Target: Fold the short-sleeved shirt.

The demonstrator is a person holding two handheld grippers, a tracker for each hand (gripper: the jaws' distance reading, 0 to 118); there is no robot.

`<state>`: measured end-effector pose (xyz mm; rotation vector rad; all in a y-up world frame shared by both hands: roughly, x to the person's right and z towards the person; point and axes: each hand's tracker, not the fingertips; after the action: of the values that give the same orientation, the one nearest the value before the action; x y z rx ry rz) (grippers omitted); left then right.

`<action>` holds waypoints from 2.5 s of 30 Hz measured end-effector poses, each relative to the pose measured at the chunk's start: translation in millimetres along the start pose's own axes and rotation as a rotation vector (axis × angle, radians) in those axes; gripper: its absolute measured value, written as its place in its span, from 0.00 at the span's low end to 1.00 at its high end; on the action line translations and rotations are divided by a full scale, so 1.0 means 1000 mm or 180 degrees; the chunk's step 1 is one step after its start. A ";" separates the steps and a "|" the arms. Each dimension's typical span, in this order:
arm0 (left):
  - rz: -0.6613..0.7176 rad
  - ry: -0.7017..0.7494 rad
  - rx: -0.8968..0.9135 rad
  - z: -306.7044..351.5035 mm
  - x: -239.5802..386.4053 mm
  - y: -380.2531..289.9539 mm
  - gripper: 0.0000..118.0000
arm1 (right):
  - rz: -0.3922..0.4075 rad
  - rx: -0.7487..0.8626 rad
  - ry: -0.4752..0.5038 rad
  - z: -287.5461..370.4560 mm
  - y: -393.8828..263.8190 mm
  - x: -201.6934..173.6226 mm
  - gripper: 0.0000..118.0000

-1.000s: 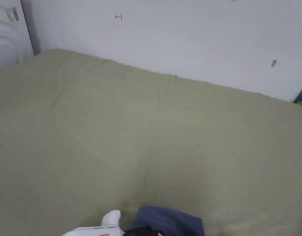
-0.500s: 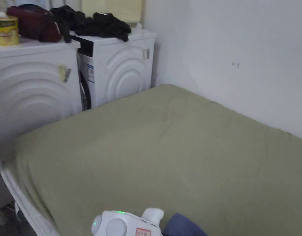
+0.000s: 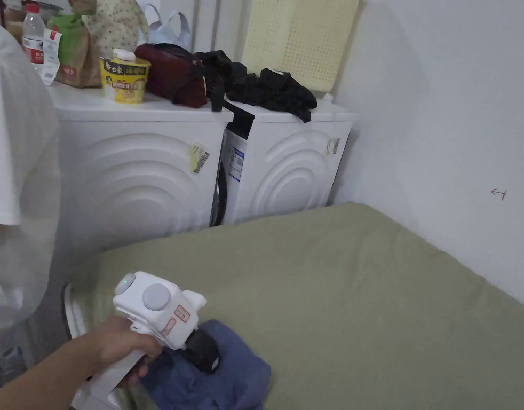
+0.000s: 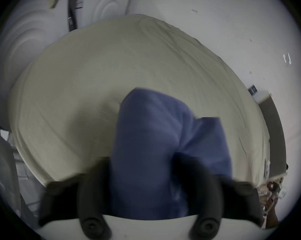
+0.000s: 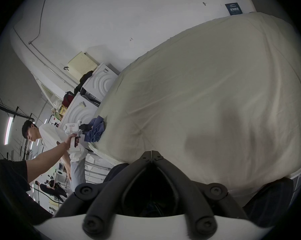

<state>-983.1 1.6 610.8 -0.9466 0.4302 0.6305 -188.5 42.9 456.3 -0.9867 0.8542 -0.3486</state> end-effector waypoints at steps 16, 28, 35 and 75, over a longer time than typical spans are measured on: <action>-0.1130 0.0379 0.2962 0.237 0.234 -0.135 0.05 | 0.1680 0.2051 -0.0794 0.127 0.059 -0.072 0.00; -0.1818 -0.0427 0.3331 0.263 0.459 -0.259 0.05 | 0.2607 0.2335 -0.1709 0.192 0.070 -0.082 0.00; -0.1706 -0.0534 0.3543 0.277 0.485 -0.260 0.05 | 0.2046 0.2700 -0.1385 0.213 0.079 -0.094 0.01; -0.1733 -0.0747 0.3378 0.274 0.505 -0.241 1.00 | 0.1589 0.2853 -0.0985 0.227 0.097 -0.110 1.00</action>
<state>-429.0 285.8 599.9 0.0503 0.2190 -0.0371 -95.5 295.2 487.7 0.0220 0.5360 -0.1109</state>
